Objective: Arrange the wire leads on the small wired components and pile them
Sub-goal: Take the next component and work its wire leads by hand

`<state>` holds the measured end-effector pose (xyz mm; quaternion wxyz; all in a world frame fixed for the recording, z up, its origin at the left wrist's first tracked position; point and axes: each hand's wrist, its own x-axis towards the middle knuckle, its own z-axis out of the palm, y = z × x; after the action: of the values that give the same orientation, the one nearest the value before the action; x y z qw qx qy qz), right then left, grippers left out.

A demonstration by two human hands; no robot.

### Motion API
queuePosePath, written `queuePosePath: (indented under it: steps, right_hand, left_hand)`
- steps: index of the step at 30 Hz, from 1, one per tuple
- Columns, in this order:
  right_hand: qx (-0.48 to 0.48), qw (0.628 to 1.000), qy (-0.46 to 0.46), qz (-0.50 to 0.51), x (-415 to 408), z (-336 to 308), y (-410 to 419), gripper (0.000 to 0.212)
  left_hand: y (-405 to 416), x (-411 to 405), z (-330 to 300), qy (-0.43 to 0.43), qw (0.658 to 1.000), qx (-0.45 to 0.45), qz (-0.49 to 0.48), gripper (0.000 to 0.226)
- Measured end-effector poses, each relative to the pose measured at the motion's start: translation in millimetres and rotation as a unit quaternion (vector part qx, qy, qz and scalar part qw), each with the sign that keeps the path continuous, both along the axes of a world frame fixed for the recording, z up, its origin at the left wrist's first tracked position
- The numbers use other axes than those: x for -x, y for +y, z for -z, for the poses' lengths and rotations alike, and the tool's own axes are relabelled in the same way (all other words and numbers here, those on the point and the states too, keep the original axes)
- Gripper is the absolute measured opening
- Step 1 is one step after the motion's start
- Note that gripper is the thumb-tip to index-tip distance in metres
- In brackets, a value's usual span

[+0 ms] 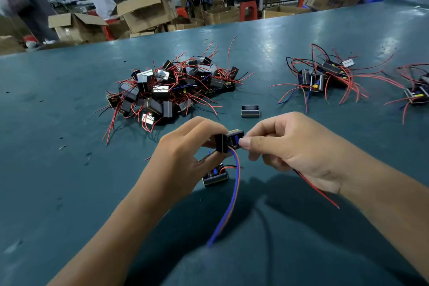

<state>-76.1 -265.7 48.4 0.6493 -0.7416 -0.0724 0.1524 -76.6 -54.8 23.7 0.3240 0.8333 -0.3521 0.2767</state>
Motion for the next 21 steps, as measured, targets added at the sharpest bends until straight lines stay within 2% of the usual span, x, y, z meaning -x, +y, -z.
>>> queuePosePath:
  steps: [5,11,15,18,21]
  right_hand:
    - [-0.003,0.994,-0.103,0.048,1,9,9,0.015]
    - [-0.002,0.989,-0.135,0.055,1,11,11,0.015]
    - [0.018,0.985,-0.146,0.087,3,12,10,0.028]
    - [0.057,0.979,-0.164,0.103,2,15,10,0.024]
    - [0.077,0.973,-0.193,0.102,2,18,10,0.02]
  left_hand:
    - [-2,1,2,0.089,0.993,0.071,-0.009,0.023]
    - [-2,0,2,0.16,0.98,0.119,0.023,0.029]
    - [-3,0,1,0.094,0.993,0.078,-0.004,0.027]
    - [-5,2,-1,0.037,0.999,0.029,-0.015,0.021]
    - [-6,3,-2,0.018,0.999,0.0,-0.028,0.019]
